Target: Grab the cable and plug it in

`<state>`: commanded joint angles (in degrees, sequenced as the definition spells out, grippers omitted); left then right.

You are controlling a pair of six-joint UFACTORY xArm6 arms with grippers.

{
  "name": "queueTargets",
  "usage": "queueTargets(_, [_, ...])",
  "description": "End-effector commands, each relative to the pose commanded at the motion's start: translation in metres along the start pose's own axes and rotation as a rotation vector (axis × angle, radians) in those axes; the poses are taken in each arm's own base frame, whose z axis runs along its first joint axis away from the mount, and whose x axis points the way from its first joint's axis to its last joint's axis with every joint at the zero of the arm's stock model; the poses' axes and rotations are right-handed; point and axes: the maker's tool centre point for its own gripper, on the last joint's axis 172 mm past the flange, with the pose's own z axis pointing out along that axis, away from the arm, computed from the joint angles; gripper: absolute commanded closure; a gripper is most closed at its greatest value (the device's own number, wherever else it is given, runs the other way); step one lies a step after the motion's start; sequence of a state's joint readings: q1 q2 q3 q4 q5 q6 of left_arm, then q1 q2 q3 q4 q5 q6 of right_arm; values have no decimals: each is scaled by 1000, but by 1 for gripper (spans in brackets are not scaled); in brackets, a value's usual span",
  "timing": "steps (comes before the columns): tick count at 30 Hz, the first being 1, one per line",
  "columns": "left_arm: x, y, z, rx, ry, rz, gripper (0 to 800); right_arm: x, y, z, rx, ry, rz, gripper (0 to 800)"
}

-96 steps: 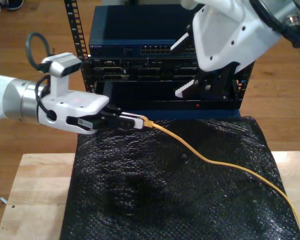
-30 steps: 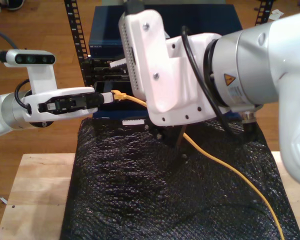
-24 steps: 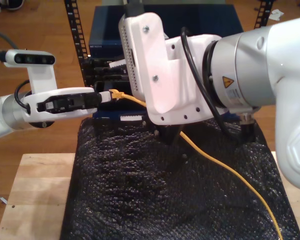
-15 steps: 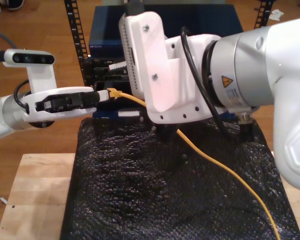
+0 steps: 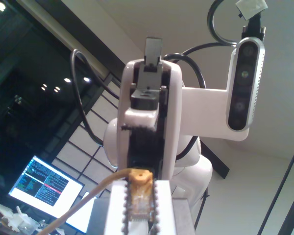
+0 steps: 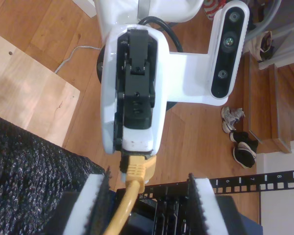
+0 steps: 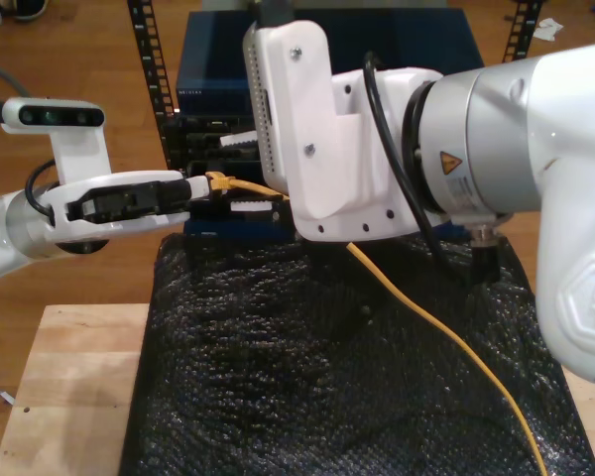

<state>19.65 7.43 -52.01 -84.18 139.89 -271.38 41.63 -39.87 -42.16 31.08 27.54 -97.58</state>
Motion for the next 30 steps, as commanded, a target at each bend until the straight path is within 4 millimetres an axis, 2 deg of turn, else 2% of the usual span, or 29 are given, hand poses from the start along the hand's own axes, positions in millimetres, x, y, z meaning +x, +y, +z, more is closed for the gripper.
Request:
queueTargets(8, [6,6,2,-22,17,21,774,4,-5,2,10,12,5,421])
queueTargets(30, [5,4,3,-25,16,16,771,12,-6,2,12,25,-3,452])
